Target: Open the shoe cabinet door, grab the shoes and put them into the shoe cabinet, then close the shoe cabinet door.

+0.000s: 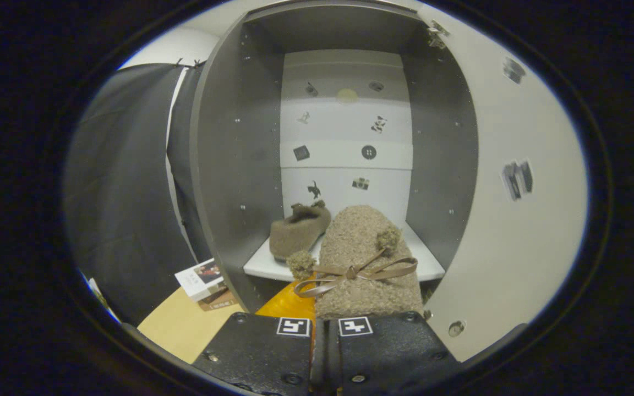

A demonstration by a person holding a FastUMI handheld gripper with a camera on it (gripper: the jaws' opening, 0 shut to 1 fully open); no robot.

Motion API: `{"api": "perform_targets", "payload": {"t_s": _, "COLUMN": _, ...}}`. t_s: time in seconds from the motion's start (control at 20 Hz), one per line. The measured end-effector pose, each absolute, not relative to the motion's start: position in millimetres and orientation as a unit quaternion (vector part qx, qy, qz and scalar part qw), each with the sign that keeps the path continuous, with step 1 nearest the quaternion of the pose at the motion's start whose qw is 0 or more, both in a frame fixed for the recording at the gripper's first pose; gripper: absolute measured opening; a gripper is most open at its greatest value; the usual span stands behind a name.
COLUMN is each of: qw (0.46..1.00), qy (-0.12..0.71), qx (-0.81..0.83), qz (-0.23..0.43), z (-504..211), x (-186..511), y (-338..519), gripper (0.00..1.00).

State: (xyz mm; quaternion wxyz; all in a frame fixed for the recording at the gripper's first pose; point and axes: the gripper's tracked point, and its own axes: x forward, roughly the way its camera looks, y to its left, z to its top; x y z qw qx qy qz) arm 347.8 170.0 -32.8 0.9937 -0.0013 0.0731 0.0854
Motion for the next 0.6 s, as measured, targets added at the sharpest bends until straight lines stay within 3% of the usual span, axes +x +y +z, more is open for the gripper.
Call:
{"api": "perform_targets", "payload": {"t_s": 0.3, "qw": 0.995, "qy": 0.055, "qx": -0.008, "qz": 0.082, "z": 10.3, "x": 423.9, "y": 180.7, "gripper": 0.06}}
{"api": "perform_targets", "payload": {"t_s": 0.6, "qw": 0.995, "qy": 0.084, "qx": -0.007, "qz": 0.061, "z": 2.6, "x": 505.7, "y": 170.0, "gripper": 0.06}}
